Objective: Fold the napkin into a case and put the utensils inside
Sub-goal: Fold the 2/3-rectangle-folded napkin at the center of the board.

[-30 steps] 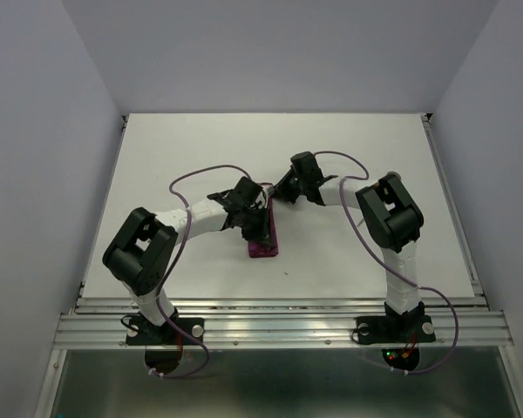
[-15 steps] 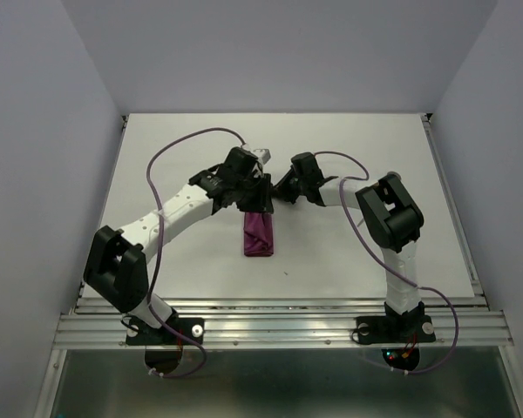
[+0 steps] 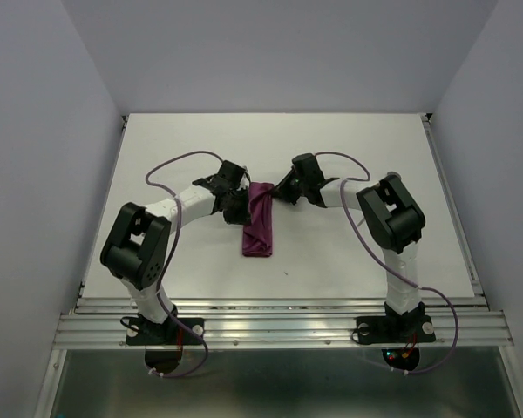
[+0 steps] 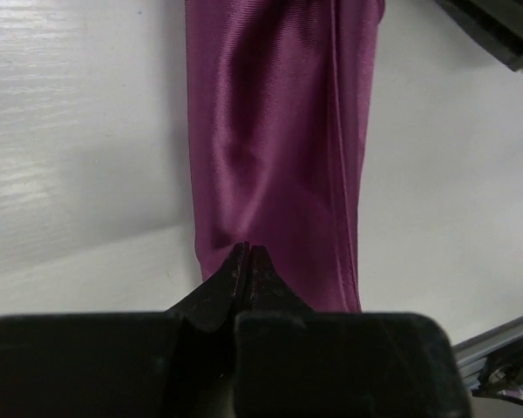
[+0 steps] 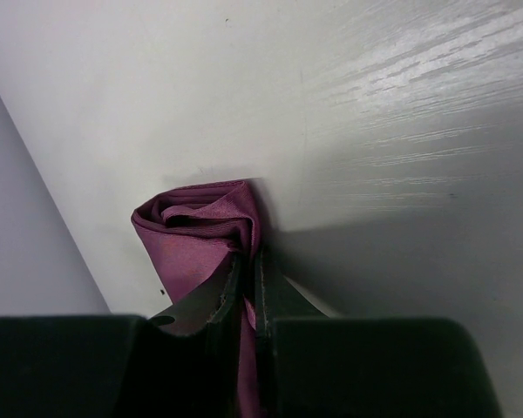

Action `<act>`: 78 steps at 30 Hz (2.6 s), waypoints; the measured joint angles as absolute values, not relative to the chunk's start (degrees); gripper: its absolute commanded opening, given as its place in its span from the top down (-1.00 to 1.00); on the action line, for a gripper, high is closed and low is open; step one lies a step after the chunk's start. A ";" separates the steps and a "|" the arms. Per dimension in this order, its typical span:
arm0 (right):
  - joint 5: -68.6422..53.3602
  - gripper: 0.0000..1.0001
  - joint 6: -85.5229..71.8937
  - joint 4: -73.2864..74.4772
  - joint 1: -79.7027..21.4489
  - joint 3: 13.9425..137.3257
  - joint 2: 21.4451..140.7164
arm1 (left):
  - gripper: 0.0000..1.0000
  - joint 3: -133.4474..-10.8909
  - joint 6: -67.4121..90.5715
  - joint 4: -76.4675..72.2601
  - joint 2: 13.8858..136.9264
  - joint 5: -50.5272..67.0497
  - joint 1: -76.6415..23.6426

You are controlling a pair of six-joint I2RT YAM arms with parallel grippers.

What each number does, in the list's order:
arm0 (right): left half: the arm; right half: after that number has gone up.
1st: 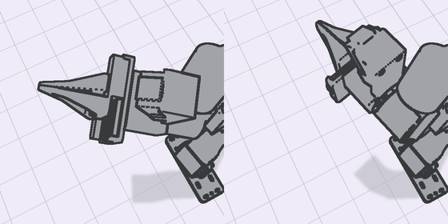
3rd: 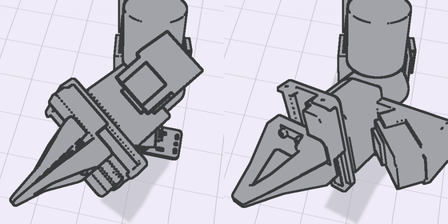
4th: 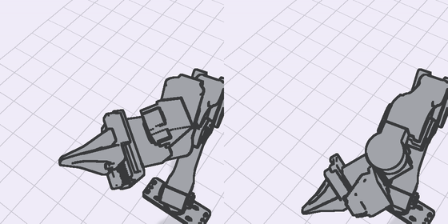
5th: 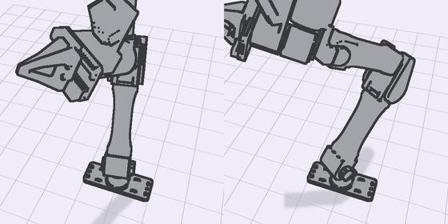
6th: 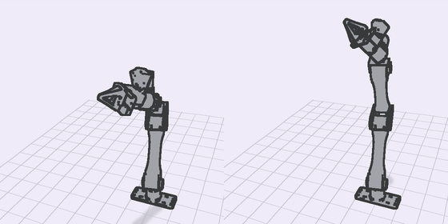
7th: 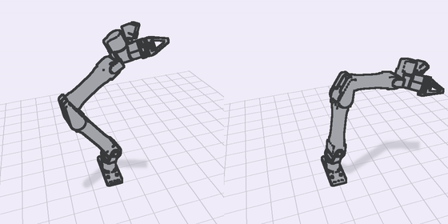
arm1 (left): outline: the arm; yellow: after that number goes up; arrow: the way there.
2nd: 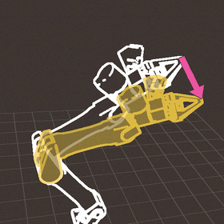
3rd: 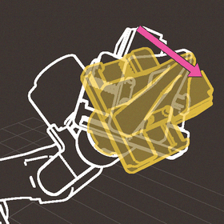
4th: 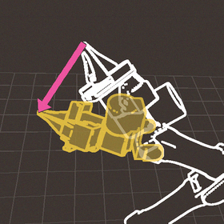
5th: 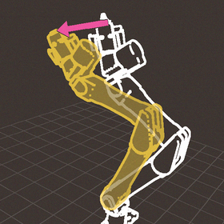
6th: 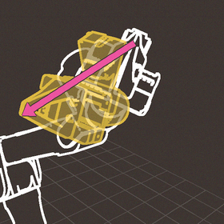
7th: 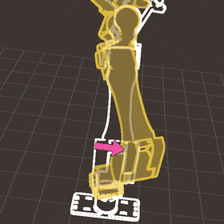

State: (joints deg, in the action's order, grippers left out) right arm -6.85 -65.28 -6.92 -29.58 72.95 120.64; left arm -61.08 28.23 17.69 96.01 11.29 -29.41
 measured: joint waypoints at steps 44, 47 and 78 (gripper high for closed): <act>-20.73 0.51 -51.09 -8.29 -32.91 58.24 110.61 | 1.00 -61.87 27.88 11.99 103.13 16.47 -30.44; -20.53 0.69 -51.68 -8.38 -33.04 57.47 110.61 | 1.00 -61.98 27.62 12.05 103.11 16.53 -30.44; -15.53 0.03 -77.60 -30.81 -40.01 47.13 111.09 | -0.08 -79.44 24.25 22.41 102.30 9.04 -30.04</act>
